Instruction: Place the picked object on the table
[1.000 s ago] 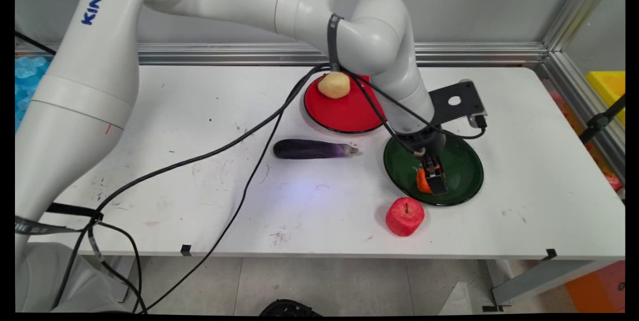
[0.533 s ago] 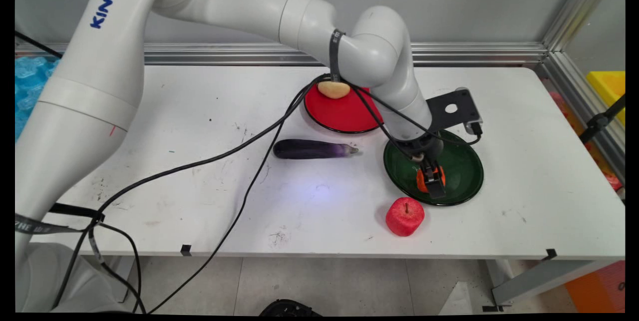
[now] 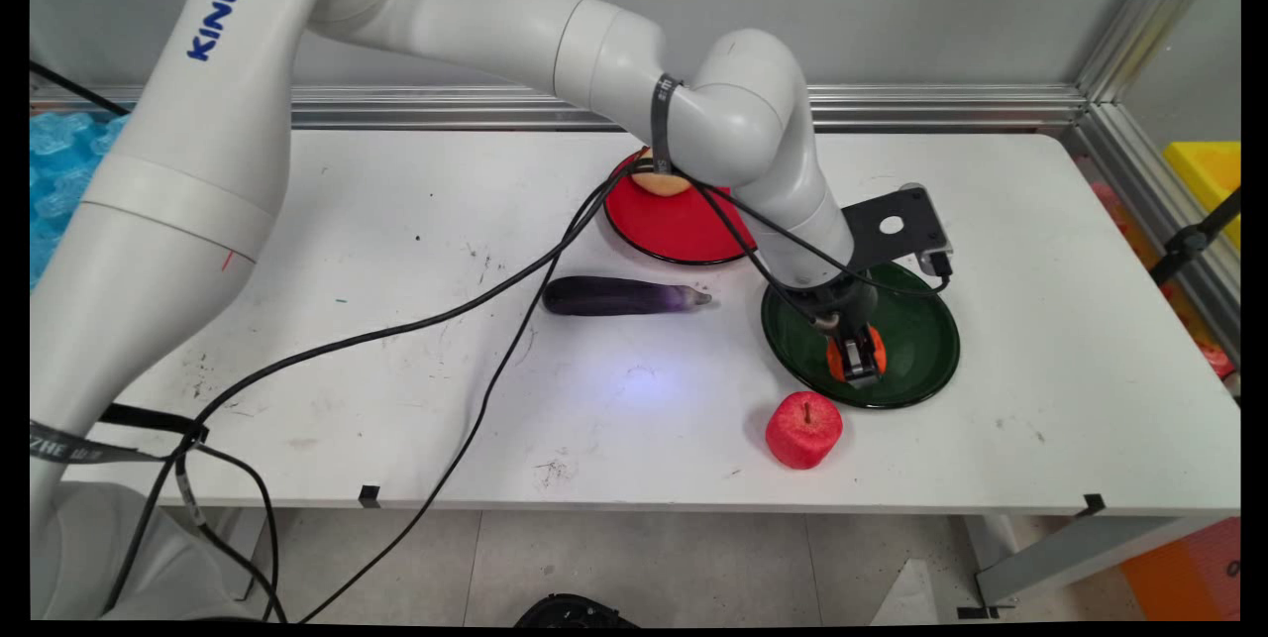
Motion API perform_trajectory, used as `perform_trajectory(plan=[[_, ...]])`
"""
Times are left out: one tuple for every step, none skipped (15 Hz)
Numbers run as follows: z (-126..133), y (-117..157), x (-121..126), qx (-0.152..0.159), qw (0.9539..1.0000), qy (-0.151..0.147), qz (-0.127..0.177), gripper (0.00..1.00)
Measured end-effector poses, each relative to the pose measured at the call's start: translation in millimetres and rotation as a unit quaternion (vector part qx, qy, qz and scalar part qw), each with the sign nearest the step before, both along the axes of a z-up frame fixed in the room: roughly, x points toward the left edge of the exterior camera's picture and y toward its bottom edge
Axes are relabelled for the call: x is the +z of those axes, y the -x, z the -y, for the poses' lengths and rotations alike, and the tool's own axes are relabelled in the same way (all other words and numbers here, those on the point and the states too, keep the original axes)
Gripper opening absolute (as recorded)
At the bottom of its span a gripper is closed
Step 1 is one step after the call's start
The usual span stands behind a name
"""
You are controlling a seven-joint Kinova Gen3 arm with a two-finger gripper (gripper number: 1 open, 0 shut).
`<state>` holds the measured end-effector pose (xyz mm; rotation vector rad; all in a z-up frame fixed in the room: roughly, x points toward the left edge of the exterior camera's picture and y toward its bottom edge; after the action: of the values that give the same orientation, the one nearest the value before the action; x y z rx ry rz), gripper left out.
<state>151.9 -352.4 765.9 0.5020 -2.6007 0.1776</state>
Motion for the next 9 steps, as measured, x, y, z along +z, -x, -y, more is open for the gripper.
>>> perform_trajectory(plan=[[0,0,0,-0.001,1.0,0.0,-0.001,0.0],[0,0,0,-0.001,1.0,0.0,-0.001,0.0],[1,0,1,-0.002,1.0,0.0,-0.002,0.0],[1,1,3,-0.004,1.0,0.0,-0.003,0.0],[2,1,5,-0.005,1.0,0.001,-0.003,0.0],[3,2,8,-0.007,1.0,0.003,-0.004,0.0],[4,3,12,-0.01,0.9999,0.004,-0.006,0.0],[5,4,16,-0.013,0.9999,0.005,-0.007,0.0],[6,5,22,-0.016,0.9998,0.007,-0.009,0.0]])
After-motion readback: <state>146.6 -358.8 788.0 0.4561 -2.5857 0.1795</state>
